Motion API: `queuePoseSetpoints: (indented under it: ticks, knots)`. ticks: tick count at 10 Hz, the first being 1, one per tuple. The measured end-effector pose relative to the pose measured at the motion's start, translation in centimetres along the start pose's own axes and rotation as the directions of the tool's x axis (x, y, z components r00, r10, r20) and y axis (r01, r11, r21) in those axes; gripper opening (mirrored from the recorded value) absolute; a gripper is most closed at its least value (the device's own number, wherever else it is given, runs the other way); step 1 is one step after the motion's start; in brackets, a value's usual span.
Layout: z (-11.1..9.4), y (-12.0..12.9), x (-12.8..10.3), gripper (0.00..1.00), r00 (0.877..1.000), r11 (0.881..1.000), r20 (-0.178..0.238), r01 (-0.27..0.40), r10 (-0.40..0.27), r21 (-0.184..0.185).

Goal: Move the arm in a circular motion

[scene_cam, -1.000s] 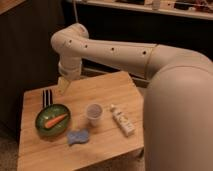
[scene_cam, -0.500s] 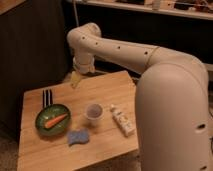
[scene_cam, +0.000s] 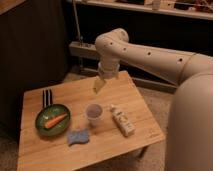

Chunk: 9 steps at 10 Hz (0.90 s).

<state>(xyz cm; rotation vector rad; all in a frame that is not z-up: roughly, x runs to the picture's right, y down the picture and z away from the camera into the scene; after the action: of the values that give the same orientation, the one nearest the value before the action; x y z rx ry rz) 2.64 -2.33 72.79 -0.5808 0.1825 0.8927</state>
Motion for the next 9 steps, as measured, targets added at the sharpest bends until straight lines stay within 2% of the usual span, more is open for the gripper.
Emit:
queuePoseSetpoints:
  ticks: [3, 5, 7, 9]
  knots:
    - [-0.1, -3.6, 6.6, 0.80, 0.992, 0.992, -0.045, -0.120, 0.121, 0.026]
    - [-0.1, -5.7, 11.2, 0.80, 0.976, 0.978, -0.061, -0.206, 0.209, 0.040]
    - [0.2, -7.5, 16.6, 0.80, 0.952, 0.955, -0.073, -0.293, 0.296, 0.051]
    - [0.4, -8.6, 21.1, 0.80, 0.932, 0.933, -0.057, -0.355, 0.358, 0.055]
